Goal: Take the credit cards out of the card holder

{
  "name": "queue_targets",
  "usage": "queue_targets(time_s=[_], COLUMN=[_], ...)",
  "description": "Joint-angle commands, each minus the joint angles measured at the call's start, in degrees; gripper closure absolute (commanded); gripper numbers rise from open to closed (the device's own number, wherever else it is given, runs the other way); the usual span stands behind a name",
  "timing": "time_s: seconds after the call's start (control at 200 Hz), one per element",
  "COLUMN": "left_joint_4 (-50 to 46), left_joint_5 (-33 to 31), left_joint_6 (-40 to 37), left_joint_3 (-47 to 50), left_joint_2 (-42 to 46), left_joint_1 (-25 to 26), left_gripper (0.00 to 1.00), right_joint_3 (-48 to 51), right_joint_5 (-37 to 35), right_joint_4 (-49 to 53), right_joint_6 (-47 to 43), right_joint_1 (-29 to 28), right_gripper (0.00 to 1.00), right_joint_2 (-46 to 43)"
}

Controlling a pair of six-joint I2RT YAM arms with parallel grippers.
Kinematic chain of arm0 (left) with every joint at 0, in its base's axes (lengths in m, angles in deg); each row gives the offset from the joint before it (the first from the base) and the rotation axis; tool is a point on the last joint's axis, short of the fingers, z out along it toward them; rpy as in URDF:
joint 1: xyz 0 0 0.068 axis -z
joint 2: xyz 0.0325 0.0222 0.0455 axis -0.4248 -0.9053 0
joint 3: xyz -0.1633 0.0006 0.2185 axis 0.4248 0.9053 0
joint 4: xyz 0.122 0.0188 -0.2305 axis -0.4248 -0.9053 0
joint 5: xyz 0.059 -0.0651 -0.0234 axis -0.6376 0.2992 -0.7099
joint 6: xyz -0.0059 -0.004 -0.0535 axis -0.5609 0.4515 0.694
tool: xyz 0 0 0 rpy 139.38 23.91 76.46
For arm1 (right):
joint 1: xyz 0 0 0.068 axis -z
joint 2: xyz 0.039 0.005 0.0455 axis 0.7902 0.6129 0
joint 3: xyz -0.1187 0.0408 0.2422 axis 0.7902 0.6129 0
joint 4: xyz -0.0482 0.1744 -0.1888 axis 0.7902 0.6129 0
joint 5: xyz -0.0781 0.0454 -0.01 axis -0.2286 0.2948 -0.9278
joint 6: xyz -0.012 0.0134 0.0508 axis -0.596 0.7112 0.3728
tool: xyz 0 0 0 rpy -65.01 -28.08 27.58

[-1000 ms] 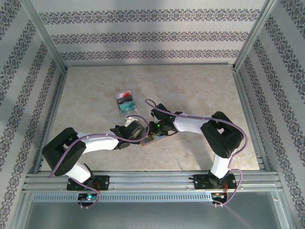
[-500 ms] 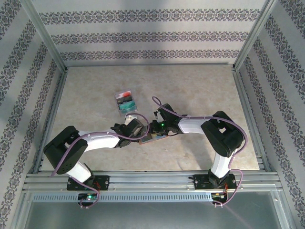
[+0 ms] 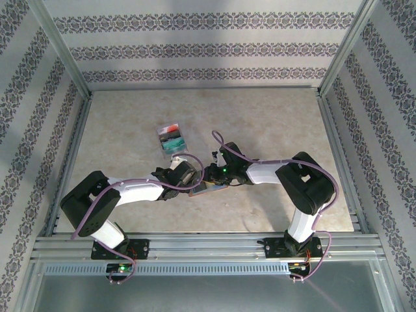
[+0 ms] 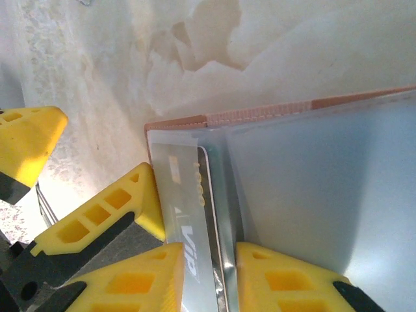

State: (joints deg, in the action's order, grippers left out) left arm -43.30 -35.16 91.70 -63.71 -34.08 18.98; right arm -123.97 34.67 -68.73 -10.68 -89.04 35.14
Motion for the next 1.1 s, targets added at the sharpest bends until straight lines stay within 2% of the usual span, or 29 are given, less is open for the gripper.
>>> queue_targets(time_s=[0.0,0.47,0.715,1.099], left_joint_4=[-2.54,-2.98,-2.82,-2.59], left_joint_5=[0.31,0.12,0.74,1.48], left_joint_6=[-0.49,-0.6,-0.53,0.01], left_joint_3=[-0.11,-0.35,-0.53,-0.46], left_joint_2=[-0.58,-0.53,-0.75,-0.84], left_joint_1=[-0.7,-0.7,-0.7,-0.7], left_gripper=[0.01,0.01,0.01,0.01], right_joint_3=[0.41,1.02,1.53,3.02], right_joint_5=[2.78,2.22,4.15,7.41], right_joint_4=[-1.22,-0.04,-4.28,-14.88], right_joint_6=[-0.01,-0.59,1.0,5.63], right_joint_1=[-0.11,0.31,0.23,0.33], right_gripper=[0.73,0.74,0.79,0.77], right_joint_2=[-2.04,-2.85,-1.04,2.73])
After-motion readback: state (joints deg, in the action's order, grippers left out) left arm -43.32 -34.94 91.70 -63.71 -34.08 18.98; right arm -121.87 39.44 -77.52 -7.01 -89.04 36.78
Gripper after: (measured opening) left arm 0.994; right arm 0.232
